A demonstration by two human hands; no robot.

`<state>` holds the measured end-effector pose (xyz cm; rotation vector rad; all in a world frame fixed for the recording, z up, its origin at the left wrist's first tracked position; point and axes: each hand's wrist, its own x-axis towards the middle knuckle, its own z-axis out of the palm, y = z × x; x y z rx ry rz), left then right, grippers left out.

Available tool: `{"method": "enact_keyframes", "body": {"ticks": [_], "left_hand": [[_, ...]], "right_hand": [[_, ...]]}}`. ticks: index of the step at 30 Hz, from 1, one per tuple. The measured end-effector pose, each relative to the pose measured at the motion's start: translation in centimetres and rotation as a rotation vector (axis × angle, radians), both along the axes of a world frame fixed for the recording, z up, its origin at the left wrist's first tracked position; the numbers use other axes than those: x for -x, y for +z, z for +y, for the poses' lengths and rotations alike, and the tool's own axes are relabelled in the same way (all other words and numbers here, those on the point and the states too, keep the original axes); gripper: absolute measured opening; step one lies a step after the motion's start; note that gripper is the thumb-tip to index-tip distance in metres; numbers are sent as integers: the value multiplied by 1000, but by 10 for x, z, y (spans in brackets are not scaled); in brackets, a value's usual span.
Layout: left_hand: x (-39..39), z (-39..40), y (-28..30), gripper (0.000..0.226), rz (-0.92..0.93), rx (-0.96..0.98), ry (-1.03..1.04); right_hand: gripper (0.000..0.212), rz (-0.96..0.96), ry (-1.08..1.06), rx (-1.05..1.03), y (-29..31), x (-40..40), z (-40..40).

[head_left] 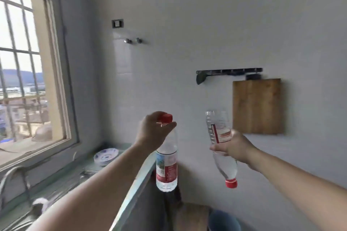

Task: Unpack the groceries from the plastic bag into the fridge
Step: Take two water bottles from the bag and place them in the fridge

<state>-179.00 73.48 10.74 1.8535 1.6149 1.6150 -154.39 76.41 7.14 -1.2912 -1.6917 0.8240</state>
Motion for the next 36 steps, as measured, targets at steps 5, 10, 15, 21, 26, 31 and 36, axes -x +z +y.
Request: {"method": "enact_keyframes", "body": {"ticks": [5,10,15,21,26,31,36], "left_hand": [[-160,56,1,20,28,54,-336],[-296,90,2,27,115,36,-612],[-402,114,11,21,106,13,-872],[-508,156,27,20,38,29,-1145],[-583,175,34,21,-68,84,-1292],[-660,186,37,26,-121,112,-1370],[-740,196,31,28,-50,111,-1393]], "right_hand": [[27,42,-290,-11,-4,-161,-20],[32,32,-565,8,-6,-273,-51],[26,13,-858,2,-1,-340,-70],[36,2,-1099,-2,10,-391,-74],[28,-20,-1213,19,15,-433,-81],[37,-20,-1300,6,11,-499,-79],[41,22,-1312,-24,-3,-579,-61]]}}
